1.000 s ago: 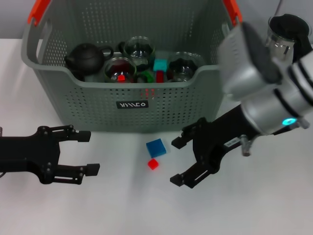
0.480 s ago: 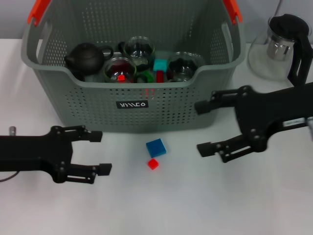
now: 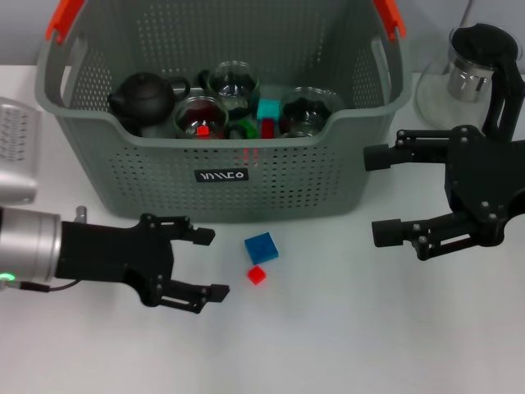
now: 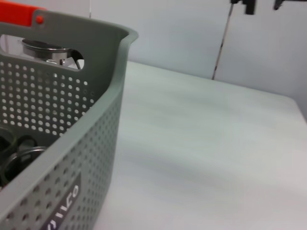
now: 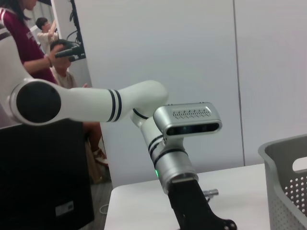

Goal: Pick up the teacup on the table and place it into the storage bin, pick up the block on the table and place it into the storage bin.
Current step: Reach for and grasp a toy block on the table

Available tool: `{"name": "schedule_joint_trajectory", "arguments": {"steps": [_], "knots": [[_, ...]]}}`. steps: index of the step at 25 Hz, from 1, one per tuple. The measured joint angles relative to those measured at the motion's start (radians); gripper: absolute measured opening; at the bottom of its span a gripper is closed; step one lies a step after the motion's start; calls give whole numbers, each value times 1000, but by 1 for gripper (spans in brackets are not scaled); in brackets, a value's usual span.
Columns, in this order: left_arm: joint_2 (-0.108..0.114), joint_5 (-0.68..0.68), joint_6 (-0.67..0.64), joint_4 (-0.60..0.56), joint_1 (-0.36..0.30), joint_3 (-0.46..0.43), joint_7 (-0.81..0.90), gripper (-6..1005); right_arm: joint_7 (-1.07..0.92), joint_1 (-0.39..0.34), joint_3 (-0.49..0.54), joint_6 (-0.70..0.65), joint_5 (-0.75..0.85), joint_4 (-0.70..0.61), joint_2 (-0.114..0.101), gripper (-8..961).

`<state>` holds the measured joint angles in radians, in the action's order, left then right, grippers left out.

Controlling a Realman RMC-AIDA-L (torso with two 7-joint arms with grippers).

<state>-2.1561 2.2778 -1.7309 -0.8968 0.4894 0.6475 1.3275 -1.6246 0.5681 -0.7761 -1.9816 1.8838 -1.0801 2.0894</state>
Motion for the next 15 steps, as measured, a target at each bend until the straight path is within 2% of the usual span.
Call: {"name": "schedule_joint_trajectory", "arguments": {"steps": [3, 9, 15], "knots": [[-14, -4, 32, -6, 5, 17, 3, 875, -19, 2, 5, 0, 0, 0, 0, 945], [-12, -3, 33, -29, 21, 56, 34, 875, -53, 13, 15, 4, -1, -5, -10, 945], [-8, 3, 25, -168, 10, 179, 168, 875, -84, 23, 23, 3, -2, -8, -19, 944]]}}
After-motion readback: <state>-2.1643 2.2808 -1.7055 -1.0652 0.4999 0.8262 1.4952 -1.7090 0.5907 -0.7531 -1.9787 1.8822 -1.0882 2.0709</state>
